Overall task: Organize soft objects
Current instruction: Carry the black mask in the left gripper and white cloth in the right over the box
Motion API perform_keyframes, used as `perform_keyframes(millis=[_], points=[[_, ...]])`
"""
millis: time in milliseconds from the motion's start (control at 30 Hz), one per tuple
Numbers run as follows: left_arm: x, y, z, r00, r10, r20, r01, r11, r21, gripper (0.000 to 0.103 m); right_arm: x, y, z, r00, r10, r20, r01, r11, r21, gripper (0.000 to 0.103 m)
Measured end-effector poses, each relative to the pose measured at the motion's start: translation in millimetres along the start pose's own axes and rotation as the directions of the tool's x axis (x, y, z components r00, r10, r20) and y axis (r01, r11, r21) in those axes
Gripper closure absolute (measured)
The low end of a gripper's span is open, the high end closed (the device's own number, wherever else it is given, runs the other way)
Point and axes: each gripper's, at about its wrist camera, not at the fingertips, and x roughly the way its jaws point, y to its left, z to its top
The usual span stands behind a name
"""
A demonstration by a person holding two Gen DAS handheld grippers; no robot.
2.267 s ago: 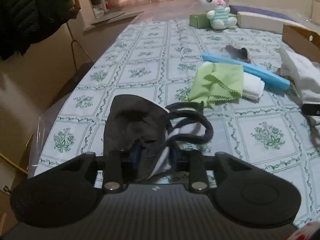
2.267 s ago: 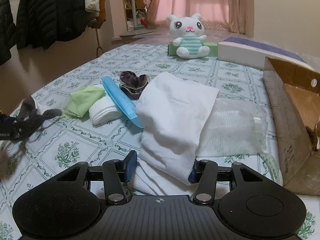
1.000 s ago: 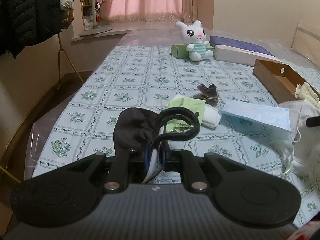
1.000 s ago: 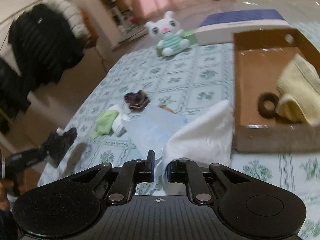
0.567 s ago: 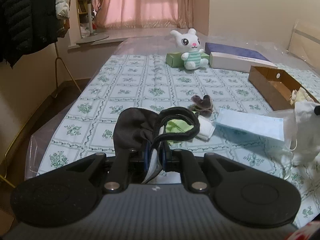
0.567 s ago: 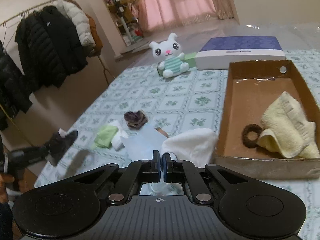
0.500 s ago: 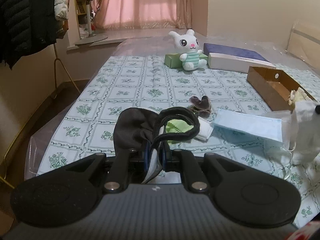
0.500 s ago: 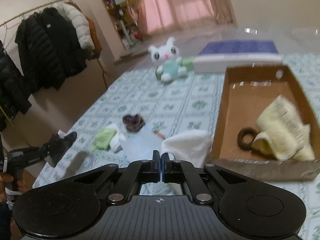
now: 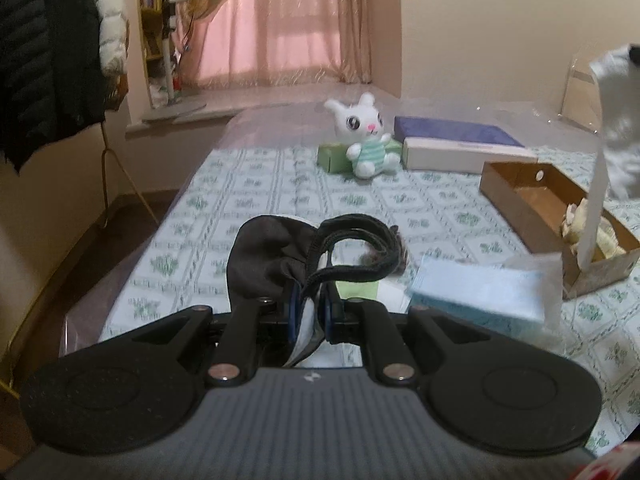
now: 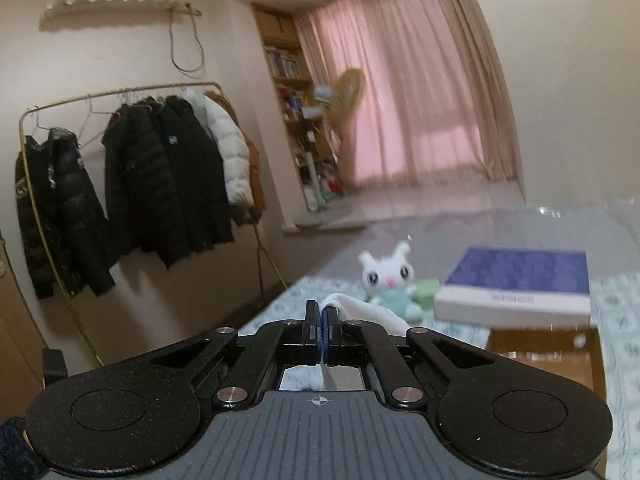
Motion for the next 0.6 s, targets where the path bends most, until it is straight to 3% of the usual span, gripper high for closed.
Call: perform_keyframes(millis=[300, 500, 600], points=[[-11, -21, 60, 0.994, -0.059, 0.091, 0.051, 0.995, 0.080, 0.092, 11, -12, 23, 0.999, -0.052, 0.001, 0.052, 0.997, -0.048, 0.102], [7, -65, 107, 0.978, -0.177, 0.110, 0.165, 0.981, 0.105, 0.092, 7, -48, 30, 0.994, -0.111, 0.010, 0.111, 0.992, -0.051, 0.102], [22, -97, 126, 0.960, -0.260, 0.103, 0.249, 0.963, 0.107, 0.092, 6, -67, 29, 0.991, -0.135, 0.012, 0.136, 0.990, -0.045, 0.102]])
